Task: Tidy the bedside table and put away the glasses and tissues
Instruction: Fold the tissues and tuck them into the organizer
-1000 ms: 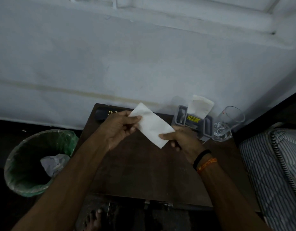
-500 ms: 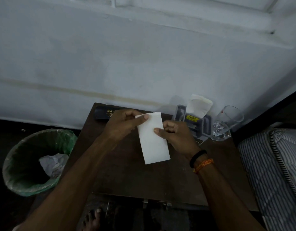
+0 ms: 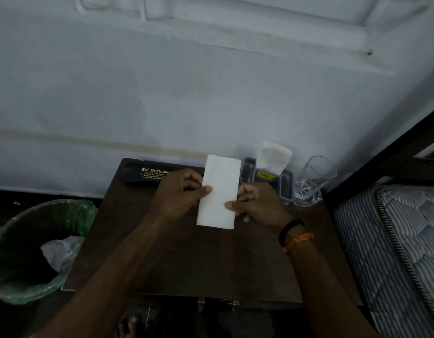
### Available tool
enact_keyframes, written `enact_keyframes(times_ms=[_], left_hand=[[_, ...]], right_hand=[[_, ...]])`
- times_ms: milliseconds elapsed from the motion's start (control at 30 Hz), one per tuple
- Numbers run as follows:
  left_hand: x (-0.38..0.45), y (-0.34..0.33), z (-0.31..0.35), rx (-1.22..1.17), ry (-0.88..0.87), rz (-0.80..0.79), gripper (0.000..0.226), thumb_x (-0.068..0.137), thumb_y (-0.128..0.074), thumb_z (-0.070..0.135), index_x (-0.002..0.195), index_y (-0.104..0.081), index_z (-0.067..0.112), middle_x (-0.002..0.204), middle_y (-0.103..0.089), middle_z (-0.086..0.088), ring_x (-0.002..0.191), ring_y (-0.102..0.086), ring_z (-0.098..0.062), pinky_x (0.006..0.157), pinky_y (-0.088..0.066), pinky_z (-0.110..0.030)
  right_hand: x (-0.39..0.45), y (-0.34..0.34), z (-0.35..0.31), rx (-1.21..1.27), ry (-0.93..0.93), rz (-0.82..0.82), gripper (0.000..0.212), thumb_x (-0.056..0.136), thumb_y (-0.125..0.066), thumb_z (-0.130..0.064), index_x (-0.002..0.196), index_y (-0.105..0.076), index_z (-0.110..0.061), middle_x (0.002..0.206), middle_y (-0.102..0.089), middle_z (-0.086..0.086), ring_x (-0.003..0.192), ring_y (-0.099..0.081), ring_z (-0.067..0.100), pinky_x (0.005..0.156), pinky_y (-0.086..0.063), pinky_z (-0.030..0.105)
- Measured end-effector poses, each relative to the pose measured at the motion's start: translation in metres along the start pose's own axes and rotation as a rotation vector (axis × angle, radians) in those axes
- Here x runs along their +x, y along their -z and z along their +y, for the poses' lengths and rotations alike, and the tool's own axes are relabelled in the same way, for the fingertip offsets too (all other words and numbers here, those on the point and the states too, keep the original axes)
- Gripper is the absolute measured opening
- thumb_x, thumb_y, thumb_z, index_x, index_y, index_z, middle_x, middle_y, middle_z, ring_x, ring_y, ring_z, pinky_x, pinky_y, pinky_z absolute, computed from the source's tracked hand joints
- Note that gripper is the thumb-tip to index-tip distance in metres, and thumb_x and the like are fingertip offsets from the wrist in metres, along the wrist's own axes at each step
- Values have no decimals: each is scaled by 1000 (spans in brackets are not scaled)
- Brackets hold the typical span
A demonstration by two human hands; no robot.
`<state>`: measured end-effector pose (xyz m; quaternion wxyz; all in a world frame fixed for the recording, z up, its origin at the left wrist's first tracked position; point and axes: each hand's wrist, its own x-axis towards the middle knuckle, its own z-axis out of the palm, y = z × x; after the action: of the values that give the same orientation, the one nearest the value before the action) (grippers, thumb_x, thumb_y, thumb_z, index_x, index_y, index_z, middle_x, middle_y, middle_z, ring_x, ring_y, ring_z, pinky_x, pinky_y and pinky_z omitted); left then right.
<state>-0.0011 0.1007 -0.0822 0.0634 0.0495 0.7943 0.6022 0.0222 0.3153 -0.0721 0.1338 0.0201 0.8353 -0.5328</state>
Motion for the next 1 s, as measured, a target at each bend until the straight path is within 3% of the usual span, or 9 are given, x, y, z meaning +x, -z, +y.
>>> enact_keyframes(times_ms=[167, 267, 400, 533, 733, 1000], left_hand=[[-2, -15, 10, 56, -206, 89, 30, 81, -76, 12, 83, -47, 15, 79, -63, -1, 75, -65, -11, 62, -56, -27], [6, -25, 29, 94, -340, 35, 17, 83, -71, 6, 79, -56, 10, 77, -63, 1, 75, -65, -15, 65, -58, -31], [30, -43, 60, 228, -417, -51, 13, 79, -73, 6, 88, -70, 15, 87, -70, 10, 82, -65, -5, 71, -48, -10], [49, -60, 79, 273, -434, -159, 22, 76, -74, 0, 94, -73, 12, 97, -73, 2, 85, -67, -11, 73, -56, -20], [68, -83, 86, 416, -460, -185, 19, 72, -78, 2, 87, -72, 12, 92, -74, 3, 76, -69, -11, 75, -58, -27], [78, -100, 74, 514, -495, -147, 10, 72, -75, 2, 77, -70, 10, 80, -73, -1, 73, -68, -13, 74, -58, -35]], right_hand=[[-3, 9, -4, 30, 60, 111, 15, 82, -76, -13, 92, -70, -3, 72, -70, 10, 55, -62, 12, 45, -50, 22], [-5, 18, -8, 55, 98, 262, 12, 82, -76, -13, 85, -68, -3, 68, -69, 9, 53, -64, 14, 46, -53, 24], [-7, 34, -10, -75, 163, 577, 15, 80, -76, -19, 76, -67, -9, 70, -72, 4, 62, -70, 18, 56, -59, 36], [-7, 54, -6, -191, 193, 784, 27, 80, -74, -27, 69, -61, -7, 67, -67, 8, 66, -64, 25, 63, -54, 43], [-6, 59, 0, -250, 132, 878, 25, 79, -75, -24, 71, -59, -7, 70, -67, 7, 69, -65, 24, 67, -57, 44], [0, 56, 4, -242, 88, 820, 22, 77, -75, -20, 68, -61, -6, 66, -67, 6, 66, -66, 22, 67, -57, 37]])
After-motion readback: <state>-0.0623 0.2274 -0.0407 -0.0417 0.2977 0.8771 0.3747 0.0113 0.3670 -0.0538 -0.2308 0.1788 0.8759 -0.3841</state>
